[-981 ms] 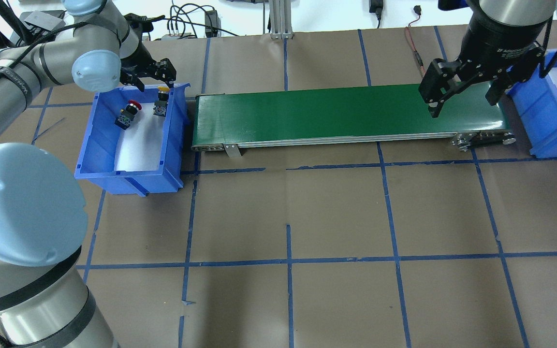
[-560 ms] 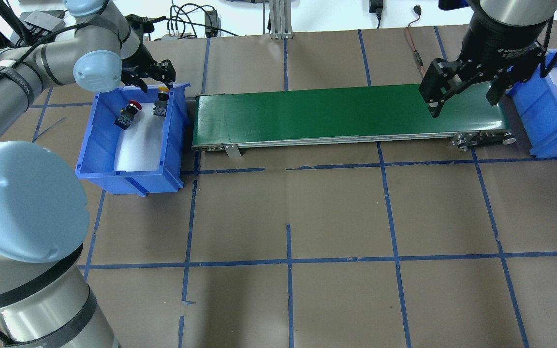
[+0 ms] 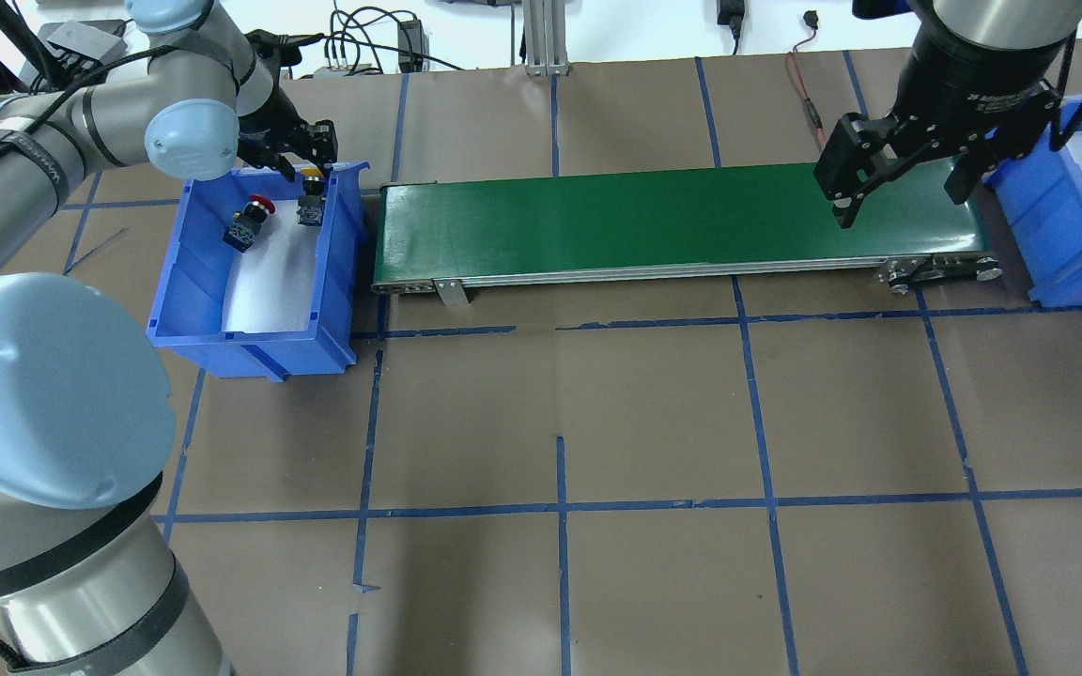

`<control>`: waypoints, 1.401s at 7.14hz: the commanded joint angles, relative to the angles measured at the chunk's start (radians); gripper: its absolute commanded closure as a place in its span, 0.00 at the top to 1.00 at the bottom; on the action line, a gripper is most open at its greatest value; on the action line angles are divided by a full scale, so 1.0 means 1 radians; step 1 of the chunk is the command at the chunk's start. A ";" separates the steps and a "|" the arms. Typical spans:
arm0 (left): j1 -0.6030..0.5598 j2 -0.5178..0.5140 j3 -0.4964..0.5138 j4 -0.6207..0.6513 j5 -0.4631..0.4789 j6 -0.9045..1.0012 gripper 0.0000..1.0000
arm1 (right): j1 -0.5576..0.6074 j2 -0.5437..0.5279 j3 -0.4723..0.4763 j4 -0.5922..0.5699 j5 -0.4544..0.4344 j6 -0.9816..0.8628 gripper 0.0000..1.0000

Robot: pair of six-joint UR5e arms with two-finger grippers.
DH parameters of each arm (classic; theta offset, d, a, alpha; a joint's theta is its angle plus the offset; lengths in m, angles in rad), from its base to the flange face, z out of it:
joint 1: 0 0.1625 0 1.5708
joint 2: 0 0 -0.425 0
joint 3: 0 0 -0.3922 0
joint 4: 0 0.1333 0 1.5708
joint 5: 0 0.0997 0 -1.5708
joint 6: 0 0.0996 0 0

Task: Transport two buttons from left to right
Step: 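Close the left gripper on the yellow-capped button, then lift the yellow button and set it on the near end of the conveyor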

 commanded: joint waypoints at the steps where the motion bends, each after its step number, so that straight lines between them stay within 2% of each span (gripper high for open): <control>1: 0.000 0.000 0.002 0.000 0.002 -0.001 0.50 | 0.000 0.000 0.000 0.000 -0.002 0.001 1.00; 2: 0.000 0.002 0.002 -0.002 0.012 -0.002 0.42 | 0.000 0.000 0.000 0.000 -0.002 0.001 1.00; 3: 0.000 0.003 0.002 -0.002 0.014 -0.002 0.38 | 0.000 0.001 0.000 0.000 0.000 0.001 1.00; 5: 0.000 0.057 0.003 -0.030 0.014 -0.002 0.36 | 0.000 0.000 0.000 0.000 0.000 0.001 1.00; 9: -0.011 0.308 0.018 -0.350 0.018 -0.056 0.37 | 0.000 0.001 0.000 0.000 0.000 0.001 1.00; 10: -0.021 0.324 0.041 -0.397 0.014 -0.124 0.37 | 0.000 0.001 0.000 0.000 0.000 0.001 1.00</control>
